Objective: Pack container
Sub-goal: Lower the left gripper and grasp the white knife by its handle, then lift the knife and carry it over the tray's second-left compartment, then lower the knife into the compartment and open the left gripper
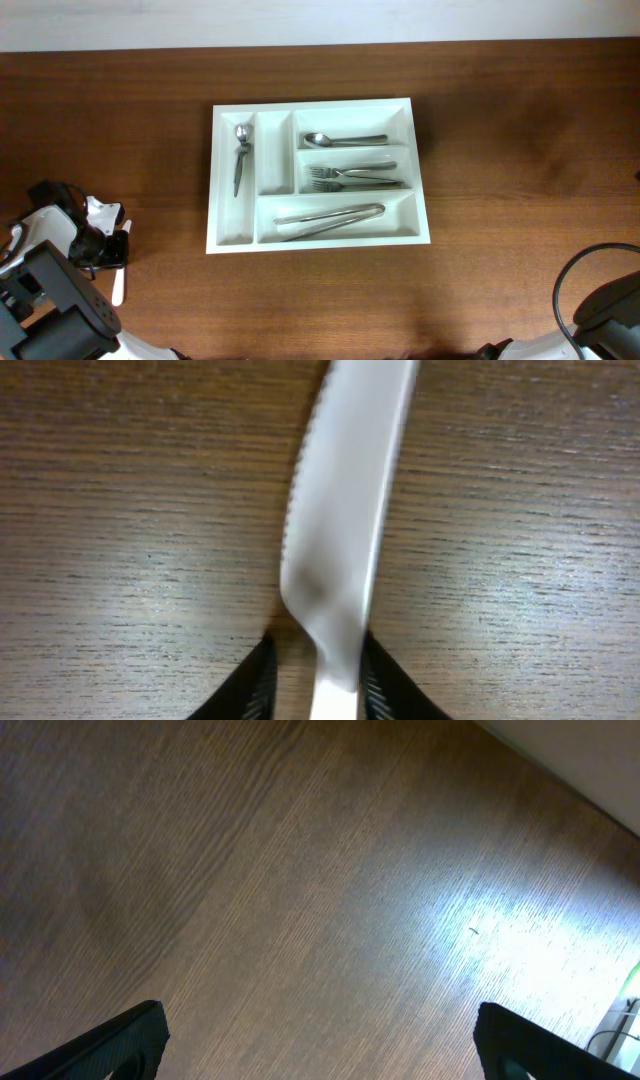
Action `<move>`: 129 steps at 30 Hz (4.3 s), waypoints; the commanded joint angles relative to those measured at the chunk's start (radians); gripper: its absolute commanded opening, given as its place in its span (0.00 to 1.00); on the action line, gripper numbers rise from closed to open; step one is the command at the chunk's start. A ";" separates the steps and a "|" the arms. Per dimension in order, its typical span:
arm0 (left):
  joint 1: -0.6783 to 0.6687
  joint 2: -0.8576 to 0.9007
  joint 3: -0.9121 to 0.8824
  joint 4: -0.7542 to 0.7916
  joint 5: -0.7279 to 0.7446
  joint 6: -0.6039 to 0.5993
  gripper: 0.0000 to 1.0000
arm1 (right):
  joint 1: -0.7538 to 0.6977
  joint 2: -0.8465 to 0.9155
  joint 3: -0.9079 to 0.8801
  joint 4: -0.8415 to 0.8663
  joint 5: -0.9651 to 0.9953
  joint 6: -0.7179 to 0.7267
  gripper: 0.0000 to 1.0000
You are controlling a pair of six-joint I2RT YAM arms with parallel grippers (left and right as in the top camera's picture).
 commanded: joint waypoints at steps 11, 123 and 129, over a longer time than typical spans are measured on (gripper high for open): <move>-0.003 0.028 0.002 0.016 0.010 -0.069 0.02 | -0.003 0.001 -0.008 0.002 0.005 0.003 0.98; -0.936 -0.157 0.831 -0.255 -0.080 -0.473 0.99 | -0.003 0.001 -0.008 0.002 0.005 0.003 0.98; -0.936 -0.326 0.830 -0.371 -0.080 -0.473 0.99 | -0.003 0.001 -0.008 0.002 0.005 0.003 0.99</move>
